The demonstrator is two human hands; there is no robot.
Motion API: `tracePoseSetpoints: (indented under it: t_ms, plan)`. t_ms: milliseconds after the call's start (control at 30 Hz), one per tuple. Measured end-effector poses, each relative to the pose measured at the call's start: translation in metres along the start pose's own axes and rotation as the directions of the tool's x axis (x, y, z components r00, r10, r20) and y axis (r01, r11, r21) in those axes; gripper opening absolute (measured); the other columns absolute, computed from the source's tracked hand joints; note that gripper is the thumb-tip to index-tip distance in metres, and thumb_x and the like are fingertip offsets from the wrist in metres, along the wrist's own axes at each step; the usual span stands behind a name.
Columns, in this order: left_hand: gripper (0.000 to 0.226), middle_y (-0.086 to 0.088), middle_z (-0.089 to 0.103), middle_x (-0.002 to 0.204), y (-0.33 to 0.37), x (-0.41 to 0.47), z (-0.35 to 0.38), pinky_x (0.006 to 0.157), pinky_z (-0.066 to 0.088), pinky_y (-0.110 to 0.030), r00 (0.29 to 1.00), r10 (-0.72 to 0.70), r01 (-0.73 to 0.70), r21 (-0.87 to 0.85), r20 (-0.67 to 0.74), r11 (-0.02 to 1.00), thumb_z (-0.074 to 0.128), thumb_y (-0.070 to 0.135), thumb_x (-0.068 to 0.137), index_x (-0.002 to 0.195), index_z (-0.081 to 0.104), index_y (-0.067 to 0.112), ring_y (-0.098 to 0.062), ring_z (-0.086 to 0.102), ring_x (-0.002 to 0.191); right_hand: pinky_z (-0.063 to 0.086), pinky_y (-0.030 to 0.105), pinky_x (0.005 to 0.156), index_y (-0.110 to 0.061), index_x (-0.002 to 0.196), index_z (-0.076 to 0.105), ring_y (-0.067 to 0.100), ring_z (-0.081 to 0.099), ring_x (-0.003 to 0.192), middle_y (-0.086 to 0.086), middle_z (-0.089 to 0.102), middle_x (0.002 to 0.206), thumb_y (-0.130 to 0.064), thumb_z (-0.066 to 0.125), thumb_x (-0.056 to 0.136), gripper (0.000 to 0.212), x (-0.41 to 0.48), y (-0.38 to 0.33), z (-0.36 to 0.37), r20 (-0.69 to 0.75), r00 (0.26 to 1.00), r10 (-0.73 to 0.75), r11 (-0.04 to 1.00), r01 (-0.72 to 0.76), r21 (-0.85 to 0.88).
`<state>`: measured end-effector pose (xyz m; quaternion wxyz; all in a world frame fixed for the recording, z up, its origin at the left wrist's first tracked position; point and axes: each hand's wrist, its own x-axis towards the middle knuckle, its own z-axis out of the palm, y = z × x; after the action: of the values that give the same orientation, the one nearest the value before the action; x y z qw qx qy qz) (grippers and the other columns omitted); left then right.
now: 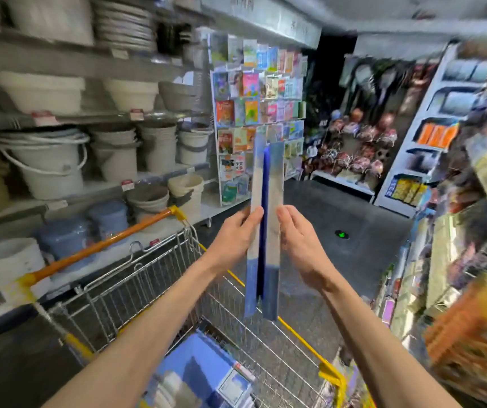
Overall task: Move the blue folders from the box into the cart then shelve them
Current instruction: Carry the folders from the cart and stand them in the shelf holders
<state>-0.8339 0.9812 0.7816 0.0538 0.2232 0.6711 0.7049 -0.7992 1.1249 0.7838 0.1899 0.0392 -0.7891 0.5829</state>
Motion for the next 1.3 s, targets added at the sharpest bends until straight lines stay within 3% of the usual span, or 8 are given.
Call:
tracePoseSetpoints:
  t_ms: [167,333,467,600,767,1000,1133,1300]
  plan:
    - [0.023,0.004,0.073,0.118,0.044,0.011,0.01,0.106,0.048,-0.03,0.994,0.091,-0.09,-0.021,0.067,0.996,0.049,0.035,0.104,0.112,0.068,0.025,-0.011,0.065,0.117,0.047,0.037,0.077,-0.018,0.102,0.061,0.012,0.058,0.086,0.0,0.064,0.091,-0.044,0.041,0.105,0.033,0.008,-0.04,-0.026,-0.015,0.994,-0.111,0.993,0.111,0.041]
    - [0.025,0.012,0.071,0.122,0.077,0.024,0.018,0.115,0.041,-0.039,0.988,0.137,-0.136,-0.01,0.072,0.991,0.056,0.04,0.1,0.12,0.065,0.029,-0.006,0.061,0.122,0.038,0.01,0.06,-0.022,0.088,0.054,-0.008,0.049,0.06,-0.026,0.056,0.063,-0.027,0.037,0.108,0.027,0.015,-0.074,-0.047,-0.047,0.984,-0.172,0.985,0.172,-0.015]
    - [0.041,0.011,0.067,0.13,0.1,0.028,0.029,0.117,0.038,-0.04,0.984,0.15,-0.148,-0.03,0.098,0.989,0.058,0.044,0.096,0.132,0.06,0.026,-0.005,0.058,0.125,0.039,0.01,0.061,-0.017,0.094,0.057,-0.008,0.051,0.061,-0.026,0.058,0.065,-0.025,0.037,0.108,0.026,0.019,-0.092,-0.063,-0.079,0.975,-0.207,0.978,0.207,-0.003]
    - [0.054,0.01,0.065,0.135,0.114,0.028,0.037,0.116,0.039,-0.043,0.972,0.161,-0.154,-0.05,0.172,0.987,0.058,0.052,0.093,0.142,0.055,0.027,-0.009,0.057,0.128,0.045,0.025,0.072,-0.014,0.105,0.062,0.006,0.059,0.079,-0.007,0.067,0.088,-0.033,0.039,0.107,0.03,0.019,-0.103,-0.073,-0.094,0.973,-0.21,0.976,0.214,0.032]
    - [0.057,0.007,0.064,0.136,0.125,0.03,0.046,0.114,0.042,-0.042,0.958,0.19,-0.182,-0.06,0.216,0.982,0.054,0.046,0.094,0.147,0.049,0.026,-0.012,0.059,0.128,0.053,0.029,0.075,-0.019,0.101,0.062,0.009,0.065,0.084,-0.007,0.069,0.089,-0.034,0.039,0.106,0.028,0.018,-0.115,-0.083,-0.096,0.976,-0.196,0.975,0.204,0.083]
    - [0.049,0.012,0.062,0.138,0.135,0.029,0.063,0.094,0.05,-0.018,0.935,0.199,-0.204,-0.015,0.294,0.979,0.045,0.046,0.1,0.148,0.046,0.035,-0.004,0.058,0.126,0.051,0.061,0.096,-0.019,0.112,0.064,0.037,0.065,0.109,0.011,0.07,0.111,-0.049,0.054,0.098,0.034,0.01,-0.127,-0.091,-0.119,0.986,-0.118,0.974,0.138,0.177]
    - [0.051,0.013,0.068,0.128,0.143,0.031,0.07,0.091,0.054,-0.031,0.929,0.101,-0.088,-0.053,0.357,0.995,0.015,0.066,0.099,0.138,0.046,0.053,-0.009,0.064,0.119,0.059,0.047,0.083,-0.016,0.11,0.059,0.025,0.074,0.088,0.007,0.076,0.092,-0.052,0.071,0.085,0.046,0.003,-0.14,-0.103,-0.145,0.982,-0.119,0.98,0.14,0.14]
    - [0.055,-0.007,0.061,0.14,0.159,0.046,0.088,0.101,0.053,-0.046,0.91,0.123,-0.032,-0.229,0.395,0.973,0.021,0.069,0.097,0.144,0.045,0.052,-0.024,0.062,0.124,0.053,0.023,0.058,-0.013,0.1,0.06,0.007,0.069,0.064,0.0,0.073,0.076,-0.021,0.072,0.087,0.02,0.004,-0.161,-0.122,-0.328,0.917,-0.228,0.974,0.22,-0.06]
